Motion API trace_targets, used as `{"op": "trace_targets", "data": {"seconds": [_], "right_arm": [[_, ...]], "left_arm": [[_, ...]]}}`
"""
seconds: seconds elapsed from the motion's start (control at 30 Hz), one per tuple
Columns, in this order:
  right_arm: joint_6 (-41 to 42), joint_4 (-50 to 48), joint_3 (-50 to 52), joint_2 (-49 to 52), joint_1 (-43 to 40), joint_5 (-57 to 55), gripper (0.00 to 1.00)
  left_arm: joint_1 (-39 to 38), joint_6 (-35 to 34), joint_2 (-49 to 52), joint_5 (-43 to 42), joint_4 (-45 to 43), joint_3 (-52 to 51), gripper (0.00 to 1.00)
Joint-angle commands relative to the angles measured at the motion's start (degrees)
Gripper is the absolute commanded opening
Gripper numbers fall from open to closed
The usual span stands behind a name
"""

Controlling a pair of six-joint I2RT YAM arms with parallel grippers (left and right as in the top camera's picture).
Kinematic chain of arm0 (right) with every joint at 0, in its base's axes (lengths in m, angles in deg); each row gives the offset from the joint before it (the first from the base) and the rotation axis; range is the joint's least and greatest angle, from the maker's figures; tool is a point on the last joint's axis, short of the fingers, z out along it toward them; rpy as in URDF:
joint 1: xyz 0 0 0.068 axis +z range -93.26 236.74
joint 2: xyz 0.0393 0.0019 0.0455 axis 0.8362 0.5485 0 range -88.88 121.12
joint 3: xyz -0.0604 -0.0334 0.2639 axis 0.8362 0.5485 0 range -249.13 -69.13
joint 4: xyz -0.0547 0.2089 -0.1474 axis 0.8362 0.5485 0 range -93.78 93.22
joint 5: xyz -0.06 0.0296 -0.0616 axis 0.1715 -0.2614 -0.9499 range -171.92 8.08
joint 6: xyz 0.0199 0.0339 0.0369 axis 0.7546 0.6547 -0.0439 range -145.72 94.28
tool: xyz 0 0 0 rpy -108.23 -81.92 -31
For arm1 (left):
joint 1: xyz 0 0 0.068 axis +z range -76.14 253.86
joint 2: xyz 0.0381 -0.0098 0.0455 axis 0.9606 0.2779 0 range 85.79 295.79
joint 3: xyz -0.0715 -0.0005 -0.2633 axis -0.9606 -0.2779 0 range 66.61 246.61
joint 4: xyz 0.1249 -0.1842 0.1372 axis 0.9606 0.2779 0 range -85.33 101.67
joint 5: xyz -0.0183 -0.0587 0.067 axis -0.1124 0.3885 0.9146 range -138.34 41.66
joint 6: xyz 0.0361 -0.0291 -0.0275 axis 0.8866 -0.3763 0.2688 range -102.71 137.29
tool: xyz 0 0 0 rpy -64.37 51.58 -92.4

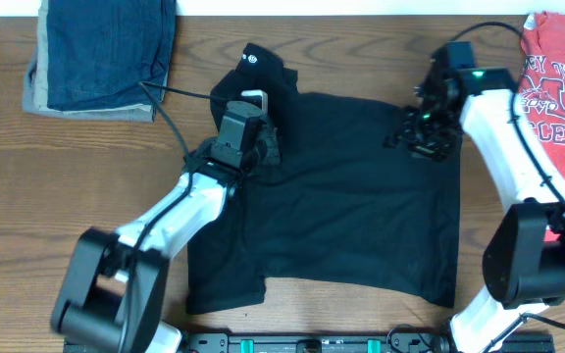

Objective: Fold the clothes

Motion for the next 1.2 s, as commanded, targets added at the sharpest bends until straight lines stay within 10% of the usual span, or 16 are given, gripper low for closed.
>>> {"op": "trace_targets", "data": {"seconds": [0.0, 1.17], "right_arm": [[0.92, 0.09, -0.63, 0.37, 3.37, -2.16, 0.62], [4.07, 4.63, 0.39, 0.37, 10.60, -4.22, 0.62]], "left_arm": [[0.28, 1.11, 4.72, 1.49, -1.53, -0.11, 0.19], [26.51, 1.03, 8.00, 12.00, 4.07, -0.11, 0.21]]}}
